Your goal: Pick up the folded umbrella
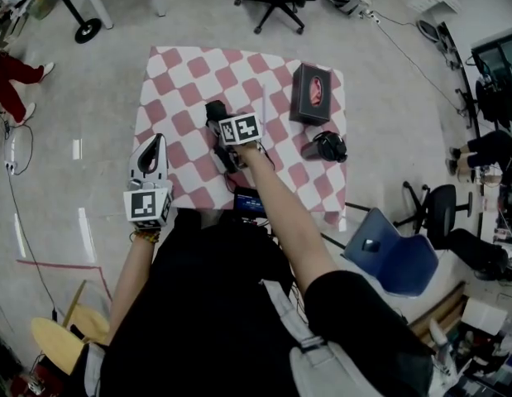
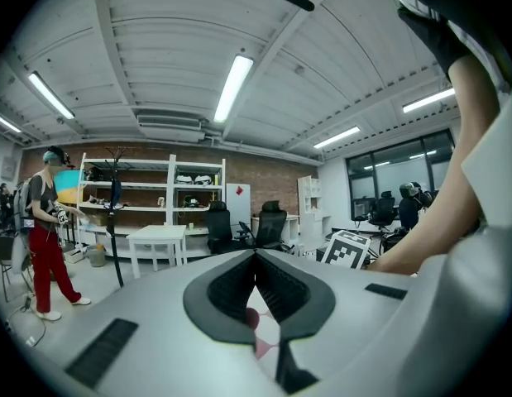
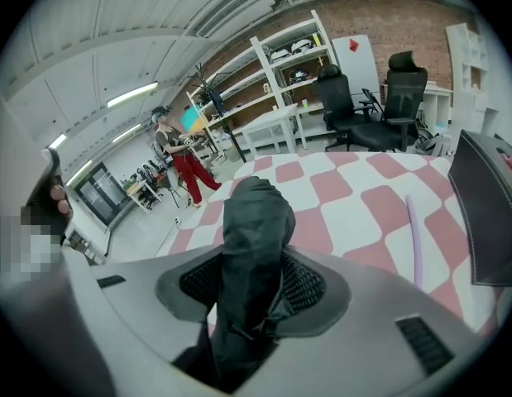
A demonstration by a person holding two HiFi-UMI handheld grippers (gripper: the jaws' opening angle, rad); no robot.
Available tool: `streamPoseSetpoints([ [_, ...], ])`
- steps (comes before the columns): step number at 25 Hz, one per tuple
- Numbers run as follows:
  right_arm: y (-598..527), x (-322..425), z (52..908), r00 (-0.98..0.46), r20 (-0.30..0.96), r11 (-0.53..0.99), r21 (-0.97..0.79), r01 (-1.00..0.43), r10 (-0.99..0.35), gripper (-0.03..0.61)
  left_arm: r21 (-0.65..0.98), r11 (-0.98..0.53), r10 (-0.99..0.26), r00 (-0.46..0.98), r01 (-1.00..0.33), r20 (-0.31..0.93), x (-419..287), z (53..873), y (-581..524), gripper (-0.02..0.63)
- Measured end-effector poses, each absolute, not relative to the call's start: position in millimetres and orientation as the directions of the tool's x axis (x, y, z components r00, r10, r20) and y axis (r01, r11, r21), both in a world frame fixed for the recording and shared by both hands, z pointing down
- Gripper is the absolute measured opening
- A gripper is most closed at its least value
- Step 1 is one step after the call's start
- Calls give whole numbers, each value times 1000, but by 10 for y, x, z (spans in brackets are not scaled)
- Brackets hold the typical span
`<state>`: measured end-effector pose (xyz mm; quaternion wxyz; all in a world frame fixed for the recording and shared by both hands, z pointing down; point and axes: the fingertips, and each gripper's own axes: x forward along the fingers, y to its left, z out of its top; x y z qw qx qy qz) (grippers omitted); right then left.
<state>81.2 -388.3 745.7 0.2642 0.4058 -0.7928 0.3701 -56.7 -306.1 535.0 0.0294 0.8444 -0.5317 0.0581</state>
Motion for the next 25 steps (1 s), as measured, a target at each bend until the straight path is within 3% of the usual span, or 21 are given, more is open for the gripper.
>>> streamPoseSetpoints([
  [13,-3985,942,7126,-624,542,251,-608,-754,-563,181,-21,-462,-882,457,-886,119,-462,5288,-3106,11],
  [25,-4011,1057,6811,-620,479,239,-637,-733,-622,181,-18,-488,-869,484,-872,108,-368,5215,-3131,11],
])
